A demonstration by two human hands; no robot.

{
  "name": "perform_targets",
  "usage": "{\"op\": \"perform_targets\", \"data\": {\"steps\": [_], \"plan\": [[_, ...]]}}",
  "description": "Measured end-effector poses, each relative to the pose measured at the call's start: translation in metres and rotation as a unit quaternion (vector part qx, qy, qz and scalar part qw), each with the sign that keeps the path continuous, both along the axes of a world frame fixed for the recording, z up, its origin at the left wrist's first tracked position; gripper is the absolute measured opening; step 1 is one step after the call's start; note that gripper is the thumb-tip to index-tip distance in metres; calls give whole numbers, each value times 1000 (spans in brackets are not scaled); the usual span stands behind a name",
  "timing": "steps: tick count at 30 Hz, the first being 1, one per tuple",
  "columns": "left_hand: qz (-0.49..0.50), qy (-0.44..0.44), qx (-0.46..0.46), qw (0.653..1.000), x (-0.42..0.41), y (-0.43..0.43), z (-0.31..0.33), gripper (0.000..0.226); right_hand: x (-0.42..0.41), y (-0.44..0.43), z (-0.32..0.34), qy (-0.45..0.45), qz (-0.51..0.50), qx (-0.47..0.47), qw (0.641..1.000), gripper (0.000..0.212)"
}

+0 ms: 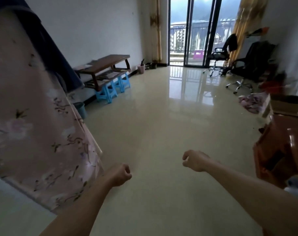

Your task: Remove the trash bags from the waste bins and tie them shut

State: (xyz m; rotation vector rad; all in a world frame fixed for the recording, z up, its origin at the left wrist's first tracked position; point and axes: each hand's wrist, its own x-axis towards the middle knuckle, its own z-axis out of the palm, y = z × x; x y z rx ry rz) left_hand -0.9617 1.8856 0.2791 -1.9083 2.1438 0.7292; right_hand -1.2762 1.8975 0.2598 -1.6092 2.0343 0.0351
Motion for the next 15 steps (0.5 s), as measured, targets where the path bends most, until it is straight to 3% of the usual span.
{"op": "perform_targets", "data": {"steps": [9,15], "plan": [[23,14,28,999,-26,-267,-34,32,-24,-277,-37,-5,38,-2,999,37],[26,15,9,999,-49,-483,-3,30,-56,-467,-13,-5,13,-23,1000,36]]}}
